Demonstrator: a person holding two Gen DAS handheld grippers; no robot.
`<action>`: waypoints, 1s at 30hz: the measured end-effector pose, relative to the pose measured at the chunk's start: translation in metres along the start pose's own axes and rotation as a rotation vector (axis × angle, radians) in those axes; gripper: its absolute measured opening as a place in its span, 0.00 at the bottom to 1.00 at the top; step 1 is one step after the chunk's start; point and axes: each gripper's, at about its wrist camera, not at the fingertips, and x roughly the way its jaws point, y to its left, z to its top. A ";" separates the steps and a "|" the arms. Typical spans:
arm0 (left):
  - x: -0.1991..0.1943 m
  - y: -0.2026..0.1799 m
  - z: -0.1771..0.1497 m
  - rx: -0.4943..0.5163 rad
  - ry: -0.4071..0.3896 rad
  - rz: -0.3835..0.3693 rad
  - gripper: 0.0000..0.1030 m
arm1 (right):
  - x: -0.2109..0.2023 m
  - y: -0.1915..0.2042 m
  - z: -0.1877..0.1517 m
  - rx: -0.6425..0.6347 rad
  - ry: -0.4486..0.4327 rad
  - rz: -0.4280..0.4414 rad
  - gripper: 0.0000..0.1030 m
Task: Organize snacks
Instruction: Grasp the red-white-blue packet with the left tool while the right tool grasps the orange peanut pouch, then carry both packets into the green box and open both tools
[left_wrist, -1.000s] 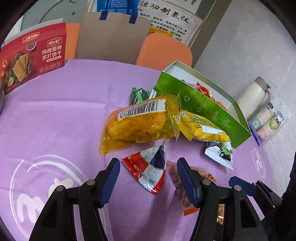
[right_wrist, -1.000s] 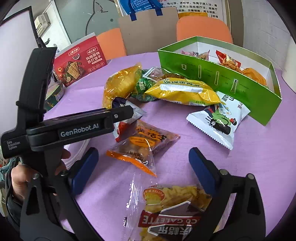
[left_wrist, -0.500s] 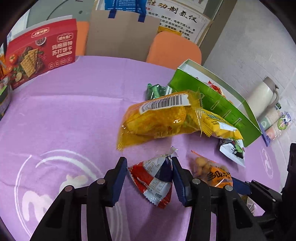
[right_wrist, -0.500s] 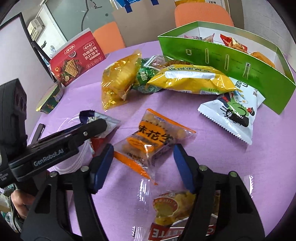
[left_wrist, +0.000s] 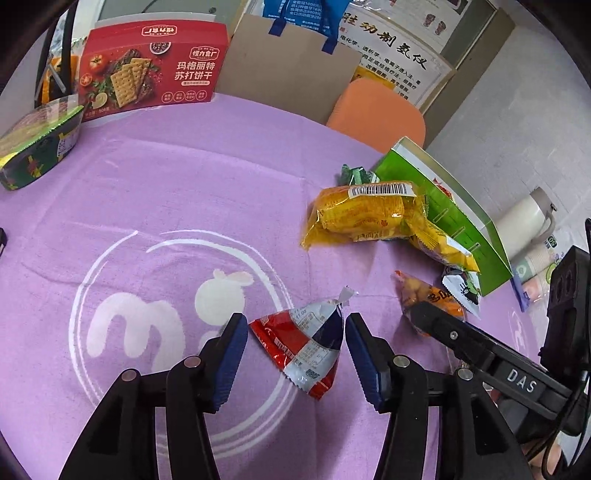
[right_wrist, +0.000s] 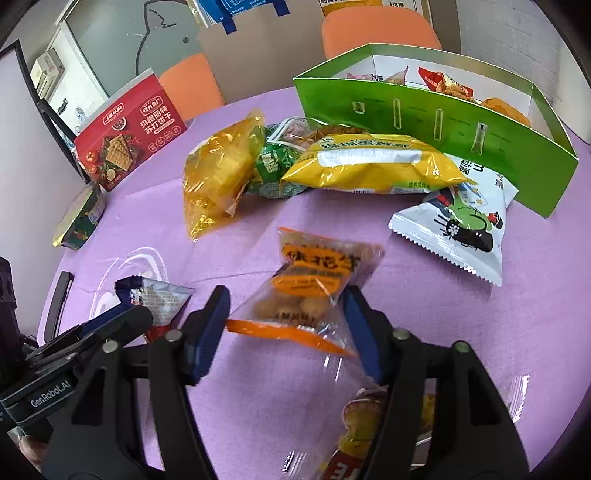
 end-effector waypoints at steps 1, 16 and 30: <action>-0.001 0.000 -0.002 0.009 0.001 0.005 0.55 | 0.000 0.001 -0.001 -0.010 0.002 -0.003 0.60; 0.013 -0.015 0.007 0.076 0.015 0.042 0.59 | -0.027 0.003 -0.009 -0.068 -0.063 0.072 0.57; 0.013 -0.023 0.003 0.134 -0.006 0.078 0.27 | -0.061 -0.017 -0.005 -0.036 -0.151 0.103 0.57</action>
